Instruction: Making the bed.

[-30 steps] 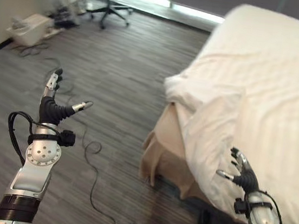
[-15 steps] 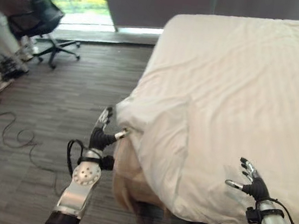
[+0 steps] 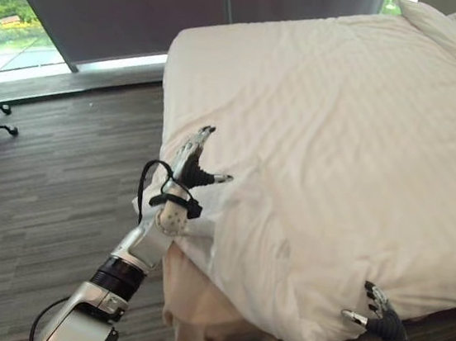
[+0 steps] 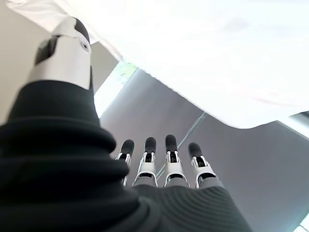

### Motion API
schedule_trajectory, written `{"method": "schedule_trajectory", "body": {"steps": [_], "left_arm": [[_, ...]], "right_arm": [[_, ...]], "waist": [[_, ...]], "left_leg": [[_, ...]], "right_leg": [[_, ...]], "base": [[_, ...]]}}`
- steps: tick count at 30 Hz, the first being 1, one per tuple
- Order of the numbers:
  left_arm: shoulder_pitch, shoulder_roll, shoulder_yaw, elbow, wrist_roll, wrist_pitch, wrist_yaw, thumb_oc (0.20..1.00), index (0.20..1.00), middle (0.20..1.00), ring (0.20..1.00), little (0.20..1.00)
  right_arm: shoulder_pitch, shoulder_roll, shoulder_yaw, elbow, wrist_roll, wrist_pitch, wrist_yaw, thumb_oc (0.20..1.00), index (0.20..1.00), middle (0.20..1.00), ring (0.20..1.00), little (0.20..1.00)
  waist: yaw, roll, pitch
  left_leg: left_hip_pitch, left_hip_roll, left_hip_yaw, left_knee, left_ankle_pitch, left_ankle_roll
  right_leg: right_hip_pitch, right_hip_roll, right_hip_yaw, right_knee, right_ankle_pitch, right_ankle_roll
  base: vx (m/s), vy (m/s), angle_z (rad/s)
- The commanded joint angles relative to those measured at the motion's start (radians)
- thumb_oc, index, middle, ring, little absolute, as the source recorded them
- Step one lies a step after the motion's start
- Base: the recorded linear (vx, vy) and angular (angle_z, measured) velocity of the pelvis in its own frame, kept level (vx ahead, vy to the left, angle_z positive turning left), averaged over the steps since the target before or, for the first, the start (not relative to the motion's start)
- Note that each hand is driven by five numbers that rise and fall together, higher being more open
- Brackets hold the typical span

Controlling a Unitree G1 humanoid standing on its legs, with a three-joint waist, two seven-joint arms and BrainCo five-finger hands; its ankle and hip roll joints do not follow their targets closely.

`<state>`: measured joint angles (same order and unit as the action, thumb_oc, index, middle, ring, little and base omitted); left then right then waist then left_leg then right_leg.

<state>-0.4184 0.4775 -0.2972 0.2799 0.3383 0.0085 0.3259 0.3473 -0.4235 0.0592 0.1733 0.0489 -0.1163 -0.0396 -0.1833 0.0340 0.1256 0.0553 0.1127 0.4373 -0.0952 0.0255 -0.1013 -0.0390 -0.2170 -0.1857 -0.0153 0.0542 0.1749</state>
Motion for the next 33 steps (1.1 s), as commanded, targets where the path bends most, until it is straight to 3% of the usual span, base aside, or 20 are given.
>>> {"method": "schedule_trajectory", "body": {"steps": [1,9,18,19,23,28,33], "left_arm": [[-0.053,0.020,0.056,0.001,0.083,-0.004,-0.020,1.000,1.000,1.000,1.000,1.000],[-0.096,-0.049,0.010,0.204,0.004,-0.008,-0.009,1.000,1.000,1.000,1.000,1.000],[-0.268,-0.100,-0.090,0.407,0.005,0.021,0.019,1.000,1.000,1.000,1.000,1.000],[-0.295,-0.108,-0.110,0.480,0.024,0.032,0.006,0.200,0.200,0.200,0.200,0.200],[-0.267,-0.136,-0.113,0.525,0.022,0.031,-0.033,0.200,0.200,0.200,0.200,0.200],[-0.254,-0.196,-0.096,0.701,-0.040,0.028,-0.034,0.200,0.200,0.200,0.200,0.200],[-0.218,-0.148,-0.057,0.631,-0.141,-0.012,-0.010,0.200,0.200,0.200,0.200,0.200]], "right_arm": [[-0.016,-0.005,0.002,-0.059,0.015,-0.045,0.020,1.000,1.000,1.000,1.000,1.000],[-0.006,-0.018,0.044,-0.087,-0.023,-0.032,0.024,1.000,1.000,1.000,1.000,1.000],[-0.024,-0.035,0.097,-0.078,-0.038,-0.040,0.004,1.000,1.000,1.000,1.000,1.000],[-0.029,-0.037,0.104,-0.075,-0.035,-0.042,0.005,1.000,1.000,1.000,1.000,1.000],[-0.021,-0.034,0.103,-0.079,-0.029,-0.045,0.009,1.000,1.000,1.000,1.000,1.000],[-0.021,-0.036,0.126,-0.113,-0.015,-0.050,0.025,1.000,1.000,1.000,1.000,1.000],[-0.025,-0.033,0.166,-0.138,-0.038,-0.054,0.031,1.000,1.000,1.000,1.000,1.000]], "waist": [[0.036,-0.001,0.027],[0.032,0.010,-0.008],[0.000,0.024,0.024],[0.000,0.026,0.035],[0.004,0.028,0.041],[0.004,0.032,0.036],[0.032,0.042,0.028]], "left_leg": [[0.051,0.063,-0.007,0.008,-0.021,-0.011],[0.059,0.077,0.033,0.008,0.005,-0.030],[-0.022,0.092,0.033,0.008,0.027,-0.042],[-0.032,0.094,0.035,0.008,0.027,-0.043],[-0.030,0.095,0.031,0.008,0.025,-0.043],[-0.019,0.102,0.015,0.008,0.035,-0.047],[-0.010,0.111,-0.010,0.008,0.048,-0.052]], "right_leg": [[-0.005,-0.062,-0.025,0.136,-0.022,0.085],[0.053,-0.065,-0.090,-0.004,0.009,0.077],[-0.006,-0.057,-0.084,-0.051,0.041,0.085],[-0.019,-0.055,-0.077,-0.050,0.040,0.086],[-0.014,-0.057,-0.078,-0.050,0.035,0.085],[0.016,-0.052,-0.089,-0.049,0.024,0.079],[0.048,-0.042,-0.110,-0.039,0.001,0.072]], "base": [[0.04,-0.038,-0.29],[0.08,-0.051,-0.15],[-0.04,-0.005,-0.02],[-0.09,0.002,-0.15],[-0.02,-0.009,-0.12],[-0.02,-0.045,0.07],[-0.04,-0.086,0.17]]}}
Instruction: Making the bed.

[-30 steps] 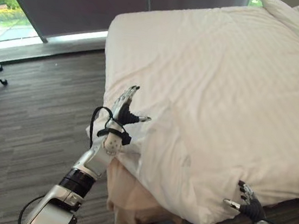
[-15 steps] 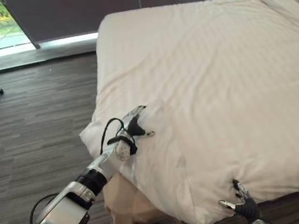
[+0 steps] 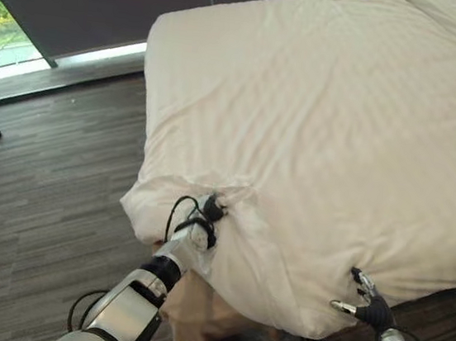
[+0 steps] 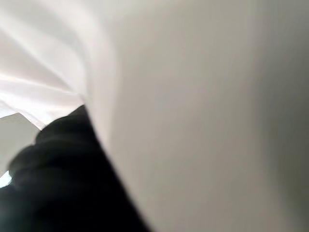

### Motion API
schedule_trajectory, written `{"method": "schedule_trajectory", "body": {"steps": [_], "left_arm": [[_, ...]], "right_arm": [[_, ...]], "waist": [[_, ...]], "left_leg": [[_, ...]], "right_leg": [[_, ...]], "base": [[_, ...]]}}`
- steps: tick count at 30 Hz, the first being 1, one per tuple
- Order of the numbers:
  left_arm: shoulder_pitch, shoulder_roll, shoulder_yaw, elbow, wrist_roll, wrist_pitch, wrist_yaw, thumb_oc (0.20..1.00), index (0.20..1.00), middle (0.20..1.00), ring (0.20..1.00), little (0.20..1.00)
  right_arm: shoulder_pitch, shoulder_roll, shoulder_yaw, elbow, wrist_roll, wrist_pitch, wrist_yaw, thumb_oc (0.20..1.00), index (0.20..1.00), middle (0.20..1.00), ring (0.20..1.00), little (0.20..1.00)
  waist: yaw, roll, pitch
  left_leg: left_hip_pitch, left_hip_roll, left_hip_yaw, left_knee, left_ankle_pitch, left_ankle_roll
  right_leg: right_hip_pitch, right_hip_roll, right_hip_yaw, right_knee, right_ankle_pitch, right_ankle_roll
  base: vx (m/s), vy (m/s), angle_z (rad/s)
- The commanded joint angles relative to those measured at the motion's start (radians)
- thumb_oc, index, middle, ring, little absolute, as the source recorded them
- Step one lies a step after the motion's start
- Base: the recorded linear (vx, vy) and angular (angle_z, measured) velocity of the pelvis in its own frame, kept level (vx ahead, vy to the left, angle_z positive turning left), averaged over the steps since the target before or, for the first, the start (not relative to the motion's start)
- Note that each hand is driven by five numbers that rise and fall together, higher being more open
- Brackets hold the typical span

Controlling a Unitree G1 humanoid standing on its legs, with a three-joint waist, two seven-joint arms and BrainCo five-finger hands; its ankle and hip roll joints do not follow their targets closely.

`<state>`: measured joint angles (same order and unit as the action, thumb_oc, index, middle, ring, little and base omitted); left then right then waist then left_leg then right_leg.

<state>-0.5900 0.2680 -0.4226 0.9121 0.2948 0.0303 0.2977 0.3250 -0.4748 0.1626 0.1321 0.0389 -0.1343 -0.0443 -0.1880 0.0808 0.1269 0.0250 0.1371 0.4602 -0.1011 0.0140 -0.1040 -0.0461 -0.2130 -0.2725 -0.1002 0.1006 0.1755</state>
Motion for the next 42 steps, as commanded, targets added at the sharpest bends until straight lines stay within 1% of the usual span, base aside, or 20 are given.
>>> {"method": "schedule_trajectory", "body": {"steps": [1,6,9,11,12,14,15,16,17,19,20,21,23,27,31,34,36,38,39,42], "left_arm": [[0.014,0.081,0.088,-0.098,-0.134,-0.053,0.016,0.200,0.200,0.200,0.200,0.200],[0.395,0.122,0.202,-0.493,-0.253,-0.123,-0.075,0.200,0.200,0.200,0.200,0.200],[0.552,0.108,0.252,-0.554,-0.335,-0.144,-0.129,0.206,0.206,0.206,0.206,0.206],[0.667,0.082,0.277,-0.553,-0.411,-0.151,-0.164,0.266,0.266,0.266,0.266,0.266],[0.669,0.083,0.279,-0.555,-0.412,-0.151,-0.165,0.297,0.297,0.297,0.297,0.297],[0.736,0.059,0.308,-0.496,-0.509,-0.158,-0.244,0.940,0.940,0.940,0.940,0.940],[0.751,0.065,0.316,-0.471,-0.512,-0.153,-0.265,1.000,1.000,1.000,1.000,1.000],[0.752,0.065,0.317,-0.446,-0.508,-0.153,-0.276,1.000,1.000,1.000,1.000,1.000],[0.750,0.054,0.312,-0.354,-0.485,-0.150,-0.290,1.000,1.000,1.000,1.000,1.000],[0.713,0.011,0.310,-0.163,-0.476,-0.135,-0.282,1.000,1.000,1.000,1.000,1.000],[0.705,-0.004,0.321,-0.106,-0.471,-0.127,-0.282,1.000,1.000,1.000,1.000,1.000],[0.702,-0.004,0.321,-0.104,-0.471,-0.129,-0.282,1.000,1.000,1.000,1.000,1.000],[0.653,-0.042,0.358,0.144,-0.419,-0.097,-0.265,1.000,1.000,1.000,1.000,1.000],[0.588,-0.047,0.408,0.423,-0.300,-0.030,-0.227,1.000,1.000,1.000,1.000,1.000],[0.587,-0.026,0.379,0.472,-0.186,-0.010,-0.229,1.000,1.000,1.000,1.000,1.000],[0.595,-0.006,0.316,0.464,-0.085,-0.001,-0.239,1.000,1.000,1.000,1.000,1.000],[0.602,0.002,0.300,0.463,-0.077,-0.007,-0.238,1.000,1.000,1.000,1.000,1.000],[0.594,0.007,0.284,0.463,-0.081,-0.014,-0.238,1.000,1.000,1.000,1.000,1.000],[0.582,0.010,0.283,0.462,-0.094,-0.017,-0.242,1.000,1.000,1.000,1.000,1.000],[0.571,0.018,0.290,0.455,-0.119,-0.025,-0.249,1.000,1.000,1.000,1.000,1.000]], "right_arm": [[-0.006,0.027,0.070,-0.102,-0.033,-0.034,0.039,1.000,1.000,1.000,1.000,1.000],[-0.099,0.061,0.128,-0.074,-0.072,-0.019,0.041,1.000,1.000,1.000,1.000,1.000],[-0.158,0.066,0.166,-0.059,-0.089,-0.015,0.049,1.000,1.000,1.000,1.000,1.000],[-0.212,0.073,0.200,-0.034,-0.098,-0.006,0.046,1.000,1.000,1.000,1.000,1.000],[-0.214,0.074,0.203,-0.031,-0.099,-0.008,0.045,1.000,1.000,1.000,1.000,1.000],[-0.180,0.007,0.143,-0.067,-0.051,-0.016,0.081,1.000,1.000,1.000,1.000,1.000],[-0.173,-0.017,0.114,-0.083,-0.032,-0.022,0.090,1.000,1.000,1.000,1.000,1.000],[-0.162,-0.027,0.105,-0.095,-0.022,-0.027,0.097,1.000,1.000,1.000,1.000,1.000],[-0.146,-0.042,0.096,-0.105,-0.001,-0.038,0.120,1.000,1.000,1.000,1.000,1.000],[-0.144,-0.033,0.106,-0.088,-0.008,-0.030,0.123,1.000,1.000,1.000,1.000,1.000],[-0.143,-0.032,0.106,-0.086,-0.017,-0.029,0.126,1.000,1.000,1.000,1.000,1.000],[-0.145,-0.032,0.106,-0.086,-0.017,-0.029,0.126,1.000,1.000,1.000,1.000,1.000],[-0.142,-0.015,0.120,-0.073,-0.016,-0.022,0.135,1.000,1.000,1.000,1.000,1.000],[-0.114,0.022,0.141,-0.030,0.023,0.004,0.154,1.000,1.000,1.000,1.000,1.000],[-0.052,0.086,0.135,0.113,0.112,0.040,0.161,1.000,1.000,1.000,1.000,1.000],[-0.044,0.131,0.107,0.370,0.128,0.073,0.126,1.000,1.000,1.000,1.000,1.000],[-0.060,0.152,0.072,0.540,0.138,0.084,0.103,1.000,1.000,1.000,1.000,1.000],[-0.132,0.203,0.010,0.911,0.156,0.101,0.067,1.000,1.000,1.000,1.000,1.000],[-0.165,0.216,-0.036,1.110,0.161,0.135,0.065,1.000,1.000,1.000,1.000,1.000],[-0.171,0.203,-0.067,1.243,0.135,0.171,0.086,1.000,1.000,1.000,1.000,1.000]], "waist": [[0.055,-0.002,0.026],[0.153,0.026,0.014],[0.204,0.052,0.003],[0.255,0.070,-0.002],[0.253,0.071,-0.003],[0.269,0.061,0.019],[0.269,0.052,0.030],[0.265,0.045,0.034],[0.255,0.028,0.047],[0.234,0.019,0.047],[0.228,0.018,0.045],[0.228,0.018,0.044],[0.204,0.020,0.023],[0.178,-0.004,-0.003],[0.161,-0.029,-0.012],[0.160,-0.052,-0.025],[0.163,-0.058,-0.028],[0.172,-0.065,-0.038],[0.176,-0.063,-0.044],[0.178,-0.060,-0.051]], "left_leg": [[0.023,0.092,-0.043,0.014,0.062,-0.050],[0.032,0.124,-0.083,0.014,0.102,-0.062],[0.031,0.144,-0.104,0.014,0.128,-0.070],[0.030,0.152,-0.129,0.020,0.147,-0.070],[0.028,0.154,-0.131,0.020,0.148,-0.071],[-0.003,0.154,-0.141,0.066,0.156,-0.072],[-0.021,0.154,-0.142,0.118,0.134,-0.072],[-0.037,0.150,-0.131,0.154,0.118,-0.066],[-0.038,0.128,-0.107,0.224,0.070,-0.057],[-0.036,0.087,-0.107,0.262,0.040,-0.045],[-0.025,0.075,-0.107,0.230,0.011,-0.040],[-0.027,0.073,-0.106,0.226,0.016,-0.037],[0.035,0.059,-0.081,0.145,0.004,-0.033],[0.075,0.051,-0.057,0.066,0.018,-0.026],[0.092,0.051,-0.052,0.032,0.028,-0.029],[0.081,0.051,-0.054,0.022,0.038,-0.028],[0.085,0.048,-0.055,0.022,0.033,-0.026],[0.083,0.042,-0.059,0.019,0.035,-0.020],[0.087,0.039,-0.062,0.020,0.029,-0.018],[0.084,0.035,-0.064,0.019,0.031,-0.015]], "right_leg": [[0.067,-0.043,-0.031,0.045,-0.053,0.067],[0.133,-0.006,-0.069,0.030,-0.095,0.037],[0.160,0.015,-0.093,0.020,-0.120,0.022],[0.186,0.034,-0.105,0.013,-0.141,0.009],[0.185,0.035,-0.105,0.013,-0.141,0.008],[0.189,0.039,-0.116,0.013,-0.146,-0.001],[0.192,0.035,-0.126,0.014,-0.152,-0.006],[0.184,0.034,-0.131,0.014,-0.147,-0.013],[0.179,0.023,-0.141,0.019,-0.145,-0.024],[0.167,0.023,-0.152,0.022,-0.135,-0.034],[0.163,0.026,-0.151,0.024,-0.137,-0.033],[0.160,0.024,-0.151,0.023,-0.133,-0.033],[0.142,0.040,-0.148,0.029,-0.119,-0.024],[0.132,0.029,-0.147,0.034,-0.094,-0.017],[0.127,0.027,-0.141,0.042,-0.084,-0.008],[0.110,0.019,-0.137,0.048,-0.071,-0.001],[0.114,0.017,-0.136,0.048,-0.068,0.004],[0.113,0.014,-0.135,0.043,-0.059,0.007],[0.122,0.011,-0.139,0.039,-0.058,0.011],[0.124,0.005,-0.146,0.037,-0.054,0.013]], "base": [[-0.06,-0.124,0.19],[-0.04,-0.134,0.18],[-0.05,-0.092,0.22],[-0.05,-0.080,0.15],[-0.07,-0.092,0.16],[-0.13,-0.108,0.23],[-0.18,-0.110,0.27],[-0.24,-0.117,0.32],[-0.21,-0.089,0.34],[-0.14,-0.055,0.34],[-0.06,-0.011,0.22],[-0.04,0.005,0.18],[-0.01,0.042,0.03],[-0.01,0.072,-0.10],[-0.03,0.054,0.05],[-0.04,0.042,0.07],[0.00,0.016,0.03],[0.03,0.023,-0.02],[0.04,0.027,0.03],[0.03,0.024,0.08]]}}
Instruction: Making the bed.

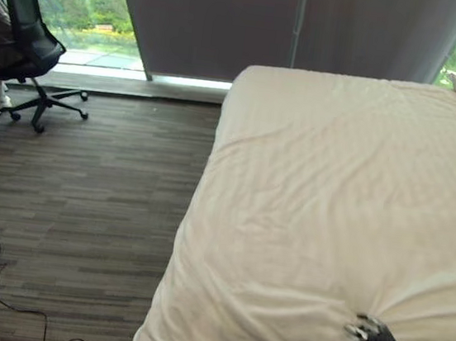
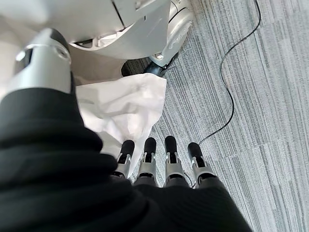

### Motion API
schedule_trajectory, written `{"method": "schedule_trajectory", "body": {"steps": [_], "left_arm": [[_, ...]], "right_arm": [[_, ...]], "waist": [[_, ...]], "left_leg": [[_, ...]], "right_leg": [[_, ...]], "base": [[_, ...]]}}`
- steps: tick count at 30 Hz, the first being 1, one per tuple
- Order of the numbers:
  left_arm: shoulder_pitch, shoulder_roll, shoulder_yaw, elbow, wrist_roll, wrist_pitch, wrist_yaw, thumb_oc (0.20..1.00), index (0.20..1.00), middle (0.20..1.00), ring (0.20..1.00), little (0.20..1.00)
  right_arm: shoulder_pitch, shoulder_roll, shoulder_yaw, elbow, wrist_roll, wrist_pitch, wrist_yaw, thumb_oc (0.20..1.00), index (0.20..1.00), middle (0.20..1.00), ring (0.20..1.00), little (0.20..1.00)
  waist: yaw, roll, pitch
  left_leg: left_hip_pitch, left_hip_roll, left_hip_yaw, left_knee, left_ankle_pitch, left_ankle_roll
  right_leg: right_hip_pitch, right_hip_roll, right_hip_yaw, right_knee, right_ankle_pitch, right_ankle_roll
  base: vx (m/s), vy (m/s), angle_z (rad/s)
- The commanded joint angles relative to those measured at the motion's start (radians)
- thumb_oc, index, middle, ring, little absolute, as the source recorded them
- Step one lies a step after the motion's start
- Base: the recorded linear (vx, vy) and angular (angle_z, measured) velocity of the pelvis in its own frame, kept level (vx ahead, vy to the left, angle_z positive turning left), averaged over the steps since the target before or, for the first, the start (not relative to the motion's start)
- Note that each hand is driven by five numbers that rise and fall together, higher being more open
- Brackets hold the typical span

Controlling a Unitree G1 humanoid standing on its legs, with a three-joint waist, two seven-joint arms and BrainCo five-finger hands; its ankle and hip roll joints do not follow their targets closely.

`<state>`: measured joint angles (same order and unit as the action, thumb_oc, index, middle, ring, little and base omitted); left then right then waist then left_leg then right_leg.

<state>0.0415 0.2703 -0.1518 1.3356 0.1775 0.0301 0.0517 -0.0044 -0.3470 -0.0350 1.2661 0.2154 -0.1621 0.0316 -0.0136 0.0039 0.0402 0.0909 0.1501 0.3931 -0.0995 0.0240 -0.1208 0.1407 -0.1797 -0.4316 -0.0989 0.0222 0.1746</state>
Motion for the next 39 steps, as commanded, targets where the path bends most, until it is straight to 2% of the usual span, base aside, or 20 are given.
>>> {"method": "schedule_trajectory", "body": {"steps": [1,5,10,11,12,13,14,15,17,19,20,21,22,23,24,25,28,31,34,39], "left_arm": [[-0.067,0.027,0.040,0.016,-0.048,-0.029,-0.018,1.000,1.000,1.000,1.000,1.000],[-0.085,0.141,0.179,-0.082,-0.243,-0.041,-0.023,1.000,1.000,1.000,1.000,1.000],[-0.075,0.346,0.309,-0.349,-0.359,-0.056,-0.024,1.000,1.000,1.000,1.000,1.000],[-0.073,0.346,0.311,-0.352,-0.358,-0.054,-0.024,1.000,1.000,1.000,1.000,1.000],[-0.042,0.427,0.393,-0.500,-0.394,-0.067,-0.007,1.000,1.000,1.000,1.000,1.000],[0.023,0.459,0.495,-0.665,-0.411,-0.076,0.012,1.000,1.000,1.000,1.000,1.000],[0.053,0.463,0.559,-0.750,-0.440,-0.093,0.027,1.000,1.000,1.000,1.000,1.000],[0.060,0.457,0.559,-0.761,-0.439,-0.088,0.027,1.000,1.000,1.000,1.000,1.000],[0.099,0.415,0.669,-0.910,-0.584,-0.171,0.070,1.000,1.000,1.000,1.000,1.000],[0.087,0.374,0.696,-1.038,-0.812,-0.236,0.047,1.000,1.000,1.000,1.000,1.000],[0.053,0.346,0.648,-1.136,-0.907,-0.243,0.019,0.435,0.435,0.435,0.435,0.435],[0.037,0.322,0.584,-1.215,-0.929,-0.234,-0.019,0.413,0.413,0.413,0.413,0.413],[0.021,0.283,0.516,-1.281,-0.953,-0.227,-0.057,0.200,0.200,0.200,0.200,0.200],[0.008,0.256,0.483,-1.304,-0.974,-0.223,-0.071,0.200,0.200,0.200,0.200,0.200],[-0.033,0.188,0.394,-1.349,-1.026,-0.226,-0.089,0.200,0.200,0.200,0.200,0.200],[-0.052,0.165,0.355,-1.365,-1.031,-0.226,-0.095,0.200,0.200,0.200,0.200,0.200],[-0.148,0.026,0.132,-1.391,-1.125,-0.224,-0.093,0.200,0.200,0.200,0.200,0.200],[-0.195,-0.132,-0.070,-1.331,-1.265,-0.249,-0.051,0.200,0.200,0.200,0.200,0.200],[-0.205,-0.184,-0.165,-1.282,-1.333,-0.256,-0.028,0.200,0.200,0.200,0.200,0.200],[-0.194,-0.232,-0.281,-1.171,-1.351,-0.240,-0.046,0.200,0.200,0.200,0.200,0.200]], "right_arm": [[0.164,0.046,0.112,0.175,-0.085,0.222,0.035,1.000,1.000,1.000,1.000,1.000],[0.146,-0.081,0.044,0.179,-0.135,0.222,0.075,1.000,1.000,1.000,1.000,1.000],[0.133,-0.257,-0.010,-0.003,-0.187,0.180,0.067,1.000,1.000,1.000,1.000,1.000],[0.135,-0.257,-0.010,-0.006,-0.187,0.181,0.067,1.000,1.000,1.000,1.000,1.000],[0.190,-0.357,-0.060,-0.265,-0.215,0.165,0.072,1.000,1.000,1.000,1.000,1.000],[0.305,-0.437,-0.163,-0.606,-0.261,0.159,0.073,1.000,1.000,1.000,1.000,1.000],[0.359,-0.471,-0.244,-0.775,-0.286,0.150,0.065,1.000,1.000,1.000,1.000,1.000],[0.379,-0.470,-0.258,-0.795,-0.288,0.160,0.070,1.000,1.000,1.000,1.000,1.000],[0.444,-0.520,-0.428,-1.057,-0.339,0.140,0.018,1.000,1.000,1.000,1.000,1.000],[0.401,-0.544,-0.481,-1.211,-0.341,0.112,-0.022,1.000,1.000,1.000,1.000,1.000],[0.338,-0.545,-0.458,-1.339,-0.344,0.086,-0.023,1.000,1.000,1.000,1.000,1.000],[0.290,-0.521,-0.417,-1.426,-0.343,0.066,-0.003,1.000,1.000,1.000,1.000,1.000],[0.235,-0.472,-0.366,-1.491,-0.299,0.041,0.015,1.000,1.000,1.000,1.000,1.000],[0.209,-0.445,-0.334,-1.508,-0.285,0.033,0.020,1.000,1.000,1.000,1.000,1.000],[0.133,-0.364,-0.227,-1.516,-0.239,0.012,0.014,0.401,0.401,0.401,0.401,0.401],[0.093,-0.328,-0.175,-1.505,-0.227,0.003,0.000,0.200,0.200,0.200,0.200,0.200],[-0.039,-0.120,0.070,-1.435,-0.002,-0.040,-0.030,0.200,0.200,0.200,0.200,0.200],[-0.107,0.127,0.203,-1.280,0.430,-0.126,-0.077,0.200,0.200,0.200,0.200,0.200],[-0.104,0.194,0.265,-1.196,0.561,-0.151,-0.096,0.200,0.200,0.200,0.200,0.200],[-0.076,0.210,0.294,-1.064,0.587,-0.160,-0.112,0.200,0.200,0.200,0.200,0.200]], "waist": [[0.004,0.020,0.035],[0.008,0.022,0.033],[0.012,0.023,0.030],[0.011,0.022,0.026],[0.011,0.020,0.026],[0.004,0.019,0.024],[-0.002,0.017,0.024],[0.000,0.019,0.019],[-0.011,0.021,0.008],[-0.014,0.024,-0.001],[-0.016,0.022,-0.004],[-0.017,0.021,-0.007],[-0.016,0.018,-0.010],[-0.015,0.015,-0.011],[-0.007,0.014,-0.012],[-0.005,0.011,-0.010],[0.013,0.005,-0.002],[0.025,0.003,0.025],[0.027,0.001,0.057],[0.018,0.002,0.118]], "left_leg": [[0.019,0.019,0.000,0.018,0.020,0.003],[0.017,0.021,-0.008,0.020,0.022,0.000],[0.009,0.023,-0.015,0.020,0.025,-0.004],[0.003,0.021,-0.015,0.018,0.030,-0.002],[0.003,0.023,-0.015,0.018,0.033,-0.005],[0.003,0.024,-0.013,0.018,0.033,-0.005],[0.007,0.024,-0.011,0.020,0.027,-0.007],[0.003,0.023,-0.012,0.018,0.032,-0.005],[0.012,0.024,-0.013,0.021,0.019,-0.007],[0.010,0.023,-0.009,0.019,0.021,-0.005],[0.013,0.024,-0.004,0.018,0.018,-0.003],[0.018,0.026,-0.002,0.019,0.009,-0.002],[0.020,0.028,0.000,0.018,0.008,0.000],[0.017,0.028,0.001,0.016,0.015,0.002],[0.021,0.031,-0.002,0.017,0.008,0.002],[0.019,0.031,-0.002,0.015,0.015,0.004],[0.015,0.032,-0.006,0.012,0.018,0.008],[0.016,0.034,-0.015,0.013,0.012,0.007],[-0.002,0.031,-0.019,0.014,0.019,0.008],[-0.030,0.032,-0.020,0.022,0.024,0.009]], "right_leg": [[-0.059,-0.032,0.008,0.034,0.028,0.016],[-0.052,-0.037,-0.004,0.031,0.032,0.022],[-0.051,-0.038,-0.016,0.030,0.034,0.029],[-0.056,-0.039,-0.016,0.029,0.037,0.028],[-0.054,-0.039,-0.021,0.028,0.038,0.031],[-0.052,-0.039,-0.023,0.028,0.037,0.034],[-0.048,-0.038,-0.023,0.029,0.033,0.037],[-0.052,-0.038,-0.024,0.028,0.037,0.036],[-0.047,-0.039,-0.020,0.029,0.031,0.041],[-0.054,-0.044,-0.013,0.028,0.039,0.042],[-0.056,-0.044,-0.008,0.028,0.040,0.043],[-0.053,-0.042,-0.005,0.030,0.035,0.044],[-0.051,-0.041,-0.004,0.029,0.033,0.042],[-0.053,-0.042,-0.005,0.028,0.037,0.039],[-0.048,-0.041,-0.006,0.029,0.031,0.038],[-0.050,-0.041,-0.009,0.028,0.035,0.035],[-0.050,-0.039,-0.017,0.027,0.030,0.026],[-0.046,-0.035,-0.021,0.028,0.018,0.021],[-0.063,-0.035,-0.022,0.031,0.020,0.019],[-0.095,-0.035,-0.014,0.038,0.022,0.018]], "base": [[0.02,0.031,0.25],[0.02,0.011,0.12],[0.00,-0.001,-0.01],[0.00,0.000,0.00],[0.00,0.001,0.12],[0.03,0.001,0.08],[0.02,0.008,0.10],[0.06,0.013,0.04],[0.05,0.023,0.10],[0.00,0.015,-0.02],[0.01,0.017,-0.07],[0.05,0.009,-0.03],[0.04,0.000,-0.07],[0.05,-0.002,-0.05],[0.02,-0.008,-0.08],[0.05,-0.019,-0.10],[0.02,-0.025,-0.04],[0.02,-0.025,0.07],[-0.04,-0.024,0.12],[-0.09,-0.010,0.01]]}}
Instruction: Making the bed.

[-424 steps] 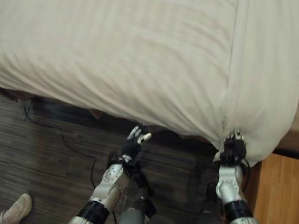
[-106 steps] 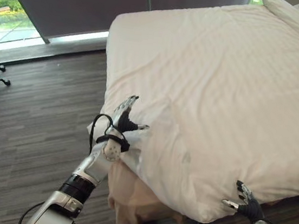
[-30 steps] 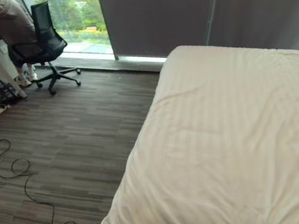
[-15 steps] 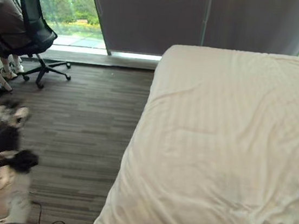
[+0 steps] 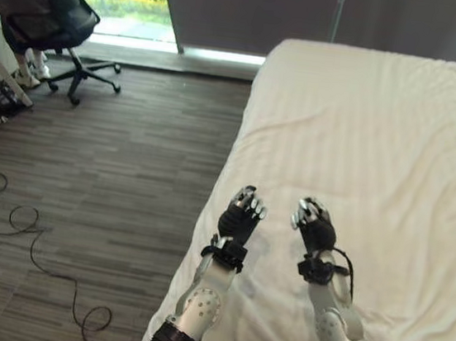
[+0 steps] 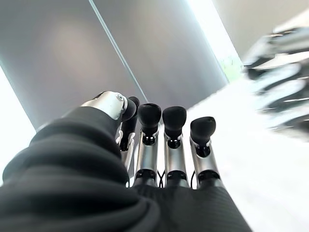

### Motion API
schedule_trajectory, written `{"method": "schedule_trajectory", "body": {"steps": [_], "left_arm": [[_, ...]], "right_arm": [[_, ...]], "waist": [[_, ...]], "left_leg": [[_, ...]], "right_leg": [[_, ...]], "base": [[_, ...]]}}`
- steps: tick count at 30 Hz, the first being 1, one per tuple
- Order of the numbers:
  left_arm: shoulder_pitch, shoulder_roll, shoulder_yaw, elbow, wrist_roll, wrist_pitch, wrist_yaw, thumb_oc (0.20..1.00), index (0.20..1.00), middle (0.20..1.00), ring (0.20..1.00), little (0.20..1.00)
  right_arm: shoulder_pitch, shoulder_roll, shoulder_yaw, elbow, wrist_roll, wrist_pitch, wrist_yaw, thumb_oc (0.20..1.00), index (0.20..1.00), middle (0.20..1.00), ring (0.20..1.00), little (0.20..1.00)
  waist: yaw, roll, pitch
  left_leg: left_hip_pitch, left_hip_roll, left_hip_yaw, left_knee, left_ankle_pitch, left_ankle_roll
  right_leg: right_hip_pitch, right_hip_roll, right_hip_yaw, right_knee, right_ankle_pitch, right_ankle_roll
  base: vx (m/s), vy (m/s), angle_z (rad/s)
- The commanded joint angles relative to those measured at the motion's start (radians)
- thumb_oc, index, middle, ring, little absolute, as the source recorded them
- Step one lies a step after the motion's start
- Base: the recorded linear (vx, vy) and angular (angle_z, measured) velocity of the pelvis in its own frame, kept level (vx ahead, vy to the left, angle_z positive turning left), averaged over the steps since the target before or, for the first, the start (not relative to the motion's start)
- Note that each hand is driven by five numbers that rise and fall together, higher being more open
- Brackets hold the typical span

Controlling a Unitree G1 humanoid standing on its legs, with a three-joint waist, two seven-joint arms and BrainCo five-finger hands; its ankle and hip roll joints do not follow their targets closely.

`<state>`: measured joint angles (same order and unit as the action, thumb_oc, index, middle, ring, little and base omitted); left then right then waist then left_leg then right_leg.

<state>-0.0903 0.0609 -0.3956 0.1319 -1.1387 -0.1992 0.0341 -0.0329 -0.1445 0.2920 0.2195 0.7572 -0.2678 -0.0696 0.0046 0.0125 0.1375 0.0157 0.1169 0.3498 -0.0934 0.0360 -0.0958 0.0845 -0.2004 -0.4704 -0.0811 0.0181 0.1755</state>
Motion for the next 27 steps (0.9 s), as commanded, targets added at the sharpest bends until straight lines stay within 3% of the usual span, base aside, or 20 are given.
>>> {"method": "schedule_trajectory", "body": {"steps": [1,2,6,11,16,18,21,24,25,27], "left_arm": [[-0.071,-0.033,-0.050,0.074,-0.035,-0.012,-0.029,0.200,0.200,0.200,0.200,0.200],[-0.111,-0.061,-0.068,0.153,-0.043,-0.029,-0.024,0.200,0.200,0.200,0.200,0.200],[-0.168,-0.104,-0.025,0.346,-0.051,-0.042,0.005,0.200,0.200,0.200,0.200,0.200],[-0.223,-0.137,0.096,0.572,-0.103,-0.020,0.015,0.200,0.200,0.200,0.200,0.200],[-0.199,-0.133,0.148,0.664,-0.087,0.005,0.007,0.200,0.200,0.200,0.200,0.200],[-0.171,-0.103,0.234,0.715,-0.046,0.026,-0.025,0.200,0.200,0.200,0.200,0.200],[-0.096,-0.005,0.479,0.886,-0.009,0.065,-0.093,0.200,0.200,0.200,0.200,0.200],[0.031,0.172,0.709,0.994,0.050,0.059,-0.141,0.200,0.200,0.200,0.200,0.200],[0.053,0.213,0.740,1.010,0.064,0.058,-0.155,0.200,0.200,0.200,0.200,0.200],[0.132,0.354,0.900,1.014,0.064,0.040,-0.183,0.200,0.200,0.200,0.200,0.200]], "right_arm": [[-0.050,0.011,-0.033,0.009,0.042,-0.062,-0.021,0.200,0.200,0.200,0.200,0.200],[-0.077,0.008,-0.049,0.060,0.027,-0.072,-0.045,0.200,0.200,0.200,0.200,0.200],[-0.096,0.022,-0.116,0.197,0.076,-0.086,-0.070,0.200,0.200,0.200,0.200,0.200],[-0.110,-0.002,-0.202,0.410,0.171,-0.064,-0.052,0.200,0.200,0.200,0.200,0.200],[-0.097,-0.043,-0.226,0.465,0.169,-0.052,-0.039,0.200,0.200,0.200,0.200,0.200],[-0.068,-0.089,-0.247,0.475,0.146,-0.040,-0.012,0.200,0.200,0.200,0.200,0.200],[-0.043,-0.199,-0.328,0.631,0.093,0.002,0.036,0.200,0.200,0.200,0.200,0.200],[0.013,-0.350,-0.471,0.688,0.048,0.025,0.077,0.200,0.200,0.200,0.200,0.200],[0.025,-0.385,-0.502,0.672,0.042,0.023,0.084,0.200,0.200,0.200,0.200,0.200],[0.088,-0.476,-0.622,0.506,-0.009,-0.005,0.091,0.200,0.200,0.200,0.200,0.200]], "waist": [[-0.003,-0.008,0.040],[-0.010,-0.016,0.091],[-0.019,-0.037,0.132],[-0.027,-0.064,0.139],[-0.037,-0.075,0.139],[-0.040,-0.083,0.130],[-0.032,-0.085,0.121],[-0.023,-0.070,0.124],[-0.023,-0.065,0.124],[-0.024,-0.049,0.125]], "left_leg": [[0.038,0.067,0.023,0.020,0.009,-0.018],[0.007,0.068,0.022,0.028,0.015,-0.017],[-0.029,0.075,0.025,0.040,0.021,-0.018],[-0.042,0.084,0.033,0.043,0.018,-0.027],[-0.046,0.084,0.043,0.040,0.018,-0.030],[-0.040,0.086,0.049,0.033,0.018,-0.033],[-0.029,0.090,0.057,0.030,0.018,-0.039],[-0.029,0.092,0.055,0.028,0.026,-0.047],[-0.031,0.093,0.054,0.027,0.028,-0.049],[-0.039,0.097,0.056,0.026,0.036,-0.053]], "right_leg": [[-0.048,-0.014,0.026,0.028,0.025,0.018],[-0.085,-0.018,0.032,0.045,0.028,0.019],[-0.127,-0.015,0.041,0.061,0.032,0.015],[-0.146,-0.007,0.043,0.061,0.036,0.012],[-0.160,-0.001,0.048,0.058,0.042,0.011],[-0.159,0.004,0.054,0.051,0.043,0.009],[-0.151,0.014,0.057,0.041,0.041,0.004],[-0.149,0.016,0.053,0.028,0.045,0.006],[-0.151,0.016,0.053,0.026,0.046,0.007],[-0.159,0.010,0.051,0.017,0.052,0.016]], "base": [[-0.25,0.005,-0.03],[-0.20,0.008,-0.05],[-0.14,-0.031,-0.06],[-0.02,-0.039,0.03],[-0.02,-0.012,-0.06],[0.01,-0.042,-0.15],[0.02,-0.044,-0.06],[-0.01,0.014,-0.24],[-0.04,0.058,-0.41],[-0.06,0.076,-0.37]]}}
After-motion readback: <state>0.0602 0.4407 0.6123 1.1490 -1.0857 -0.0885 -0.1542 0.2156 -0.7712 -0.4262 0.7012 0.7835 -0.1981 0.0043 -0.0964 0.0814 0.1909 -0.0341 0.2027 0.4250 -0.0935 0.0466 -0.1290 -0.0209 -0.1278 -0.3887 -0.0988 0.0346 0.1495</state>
